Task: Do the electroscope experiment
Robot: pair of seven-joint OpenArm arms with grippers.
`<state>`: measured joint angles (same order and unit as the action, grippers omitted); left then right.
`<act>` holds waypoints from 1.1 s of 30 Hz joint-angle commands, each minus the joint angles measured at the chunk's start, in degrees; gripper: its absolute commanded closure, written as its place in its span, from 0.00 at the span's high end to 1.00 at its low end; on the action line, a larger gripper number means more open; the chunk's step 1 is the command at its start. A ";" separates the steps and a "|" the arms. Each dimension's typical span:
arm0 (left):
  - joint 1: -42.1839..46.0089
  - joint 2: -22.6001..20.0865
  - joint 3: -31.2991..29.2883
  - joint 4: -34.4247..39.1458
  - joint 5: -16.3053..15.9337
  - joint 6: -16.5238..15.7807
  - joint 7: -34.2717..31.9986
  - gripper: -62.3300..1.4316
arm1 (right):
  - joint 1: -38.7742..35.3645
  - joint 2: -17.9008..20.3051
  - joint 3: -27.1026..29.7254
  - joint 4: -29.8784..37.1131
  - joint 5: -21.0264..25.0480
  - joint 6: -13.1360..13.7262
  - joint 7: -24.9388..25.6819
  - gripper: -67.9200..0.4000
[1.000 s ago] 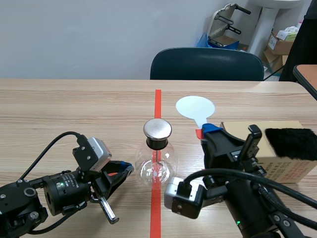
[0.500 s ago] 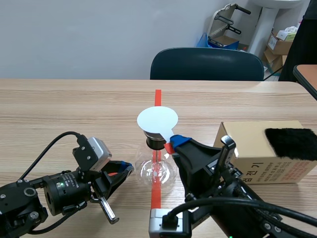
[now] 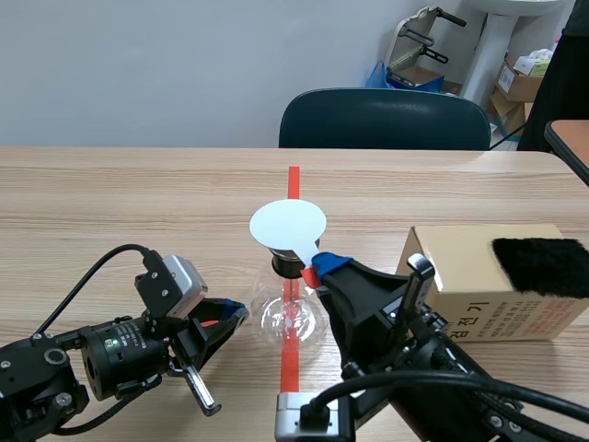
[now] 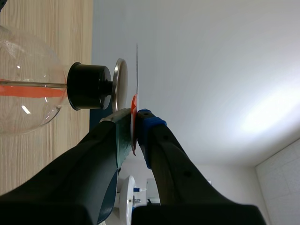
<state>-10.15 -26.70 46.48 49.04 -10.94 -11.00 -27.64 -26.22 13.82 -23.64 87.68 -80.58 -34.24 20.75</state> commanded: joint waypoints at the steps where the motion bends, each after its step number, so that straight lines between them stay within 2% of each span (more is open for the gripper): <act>1: -0.13 0.13 -0.11 0.83 -0.33 -0.04 -0.76 0.07 | 0.98 0.13 0.33 0.85 0.20 -0.59 -0.46 0.03; 7: -0.13 0.13 -0.11 0.83 -0.33 -0.04 -0.76 0.07 | 0.98 0.13 0.33 0.85 0.20 -0.59 -6.54 0.03; 16: -0.13 0.13 -0.11 0.83 -0.33 -0.04 -0.76 0.07 | 0.98 0.13 0.33 0.85 0.17 -0.59 -23.76 0.03; 21: -0.13 0.13 -0.11 0.83 -0.33 -0.04 -0.76 0.07 | 0.98 0.15 0.33 0.85 0.15 -0.59 -31.23 0.03; 27: -0.13 0.13 -0.11 0.83 -0.33 -0.04 -0.76 0.07 | 0.98 0.15 0.33 0.85 0.15 -0.59 -36.06 0.03; 33: -0.13 0.13 -0.11 0.83 -0.33 -0.04 -0.76 0.07 | 0.96 0.15 0.33 0.85 0.15 -0.59 -36.74 0.03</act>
<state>-10.15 -26.70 46.48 49.04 -10.94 -10.98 -27.62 -26.22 13.82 -23.64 87.68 -80.38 -34.22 -15.55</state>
